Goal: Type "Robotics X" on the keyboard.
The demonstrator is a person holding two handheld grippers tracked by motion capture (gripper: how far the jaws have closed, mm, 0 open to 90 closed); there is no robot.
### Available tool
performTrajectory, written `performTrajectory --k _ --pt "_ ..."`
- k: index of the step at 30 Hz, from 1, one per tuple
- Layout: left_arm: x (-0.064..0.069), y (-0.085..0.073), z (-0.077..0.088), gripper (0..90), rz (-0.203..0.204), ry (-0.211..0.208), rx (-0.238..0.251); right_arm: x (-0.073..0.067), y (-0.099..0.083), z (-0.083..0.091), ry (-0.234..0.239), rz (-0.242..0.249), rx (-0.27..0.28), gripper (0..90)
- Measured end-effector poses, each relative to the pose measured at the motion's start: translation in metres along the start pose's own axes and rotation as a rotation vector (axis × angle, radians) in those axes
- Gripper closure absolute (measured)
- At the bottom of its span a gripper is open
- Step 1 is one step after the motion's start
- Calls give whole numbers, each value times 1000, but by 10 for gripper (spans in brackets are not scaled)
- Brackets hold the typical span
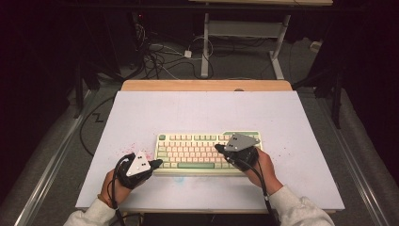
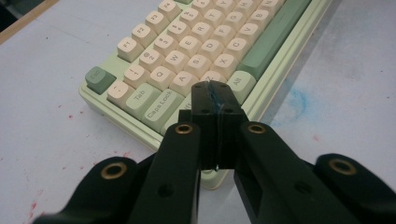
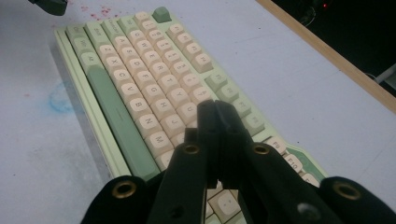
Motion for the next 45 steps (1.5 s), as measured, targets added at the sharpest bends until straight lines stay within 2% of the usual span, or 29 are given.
performTrajectory --k 12,21,29,38,45 --pt "0 3 -1 875 -1 -2 8 3 -9 24 -15 -14 34 900" --pt "2 6 -3 875 -6 -8 11 5 -20 41 -34 1 62 900" --pt "2 7 -2 875 -3 -5 21 14 -34 61 -67 -37 73 900" --pt "4 14 -4 875 -11 -7 30 13 -48 69 -89 -38 62 900" --pt "6 17 -6 874 -16 -13 33 10 -55 72 -82 -38 58 900"
Point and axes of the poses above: each handheld gripper's, and its own axes: z roughly backward along the jaws, y roughly out of its top, x roughly to its right, the point moved 2 cm from there along -z, roughly forward along the jaws, and after that the axes turned 2 degrees about -y, right-handed, at the moved point
